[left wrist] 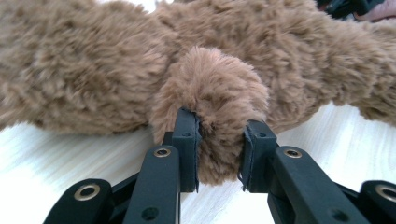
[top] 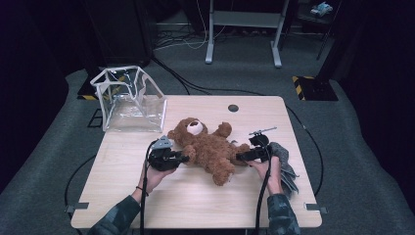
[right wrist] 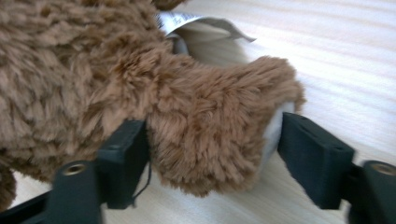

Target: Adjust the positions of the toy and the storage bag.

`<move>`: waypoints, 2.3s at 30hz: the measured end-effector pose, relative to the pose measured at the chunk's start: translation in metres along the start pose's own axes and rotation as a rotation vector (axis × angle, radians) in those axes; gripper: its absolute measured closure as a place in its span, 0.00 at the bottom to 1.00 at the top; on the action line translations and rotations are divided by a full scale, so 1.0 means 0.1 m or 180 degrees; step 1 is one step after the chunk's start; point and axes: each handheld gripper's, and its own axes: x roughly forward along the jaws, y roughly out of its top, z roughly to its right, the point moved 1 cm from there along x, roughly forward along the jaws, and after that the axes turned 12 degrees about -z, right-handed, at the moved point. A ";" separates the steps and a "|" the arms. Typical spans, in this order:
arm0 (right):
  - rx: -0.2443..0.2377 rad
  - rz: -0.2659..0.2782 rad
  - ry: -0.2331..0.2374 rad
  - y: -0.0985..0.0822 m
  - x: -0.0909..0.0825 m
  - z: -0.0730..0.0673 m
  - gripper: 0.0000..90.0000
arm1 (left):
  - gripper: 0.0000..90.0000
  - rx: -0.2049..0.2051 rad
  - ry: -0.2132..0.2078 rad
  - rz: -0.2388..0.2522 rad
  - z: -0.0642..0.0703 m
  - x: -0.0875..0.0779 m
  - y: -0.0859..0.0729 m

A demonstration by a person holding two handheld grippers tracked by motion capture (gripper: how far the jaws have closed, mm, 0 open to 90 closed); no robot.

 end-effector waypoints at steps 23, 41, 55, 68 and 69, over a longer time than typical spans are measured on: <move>-0.0225 0.0013 -0.0275 -0.03 -0.06 -0.20 0.87 | 0.87 -0.0125 -0.0166 -0.0655 -0.17 -0.09 0.24; -0.0322 0.0617 -0.0729 0.09 -0.65 -0.40 0.89 | 0.91 0.0285 0.0214 -0.0508 -0.31 -0.45 0.84; -0.0320 0.0996 -0.1122 -0.01 -1.20 -0.61 0.90 | 0.91 0.0502 0.0339 -0.0449 -0.35 -0.38 1.28; -0.0402 0.0788 -0.1113 -0.33 -0.93 -0.99 0.90 | 0.91 0.0563 0.0538 -0.0792 -0.50 0.01 1.21; -0.0399 0.0784 -0.1047 -0.36 -0.86 -1.01 0.90 | 0.91 0.0519 0.0517 -0.0806 -0.52 0.04 1.18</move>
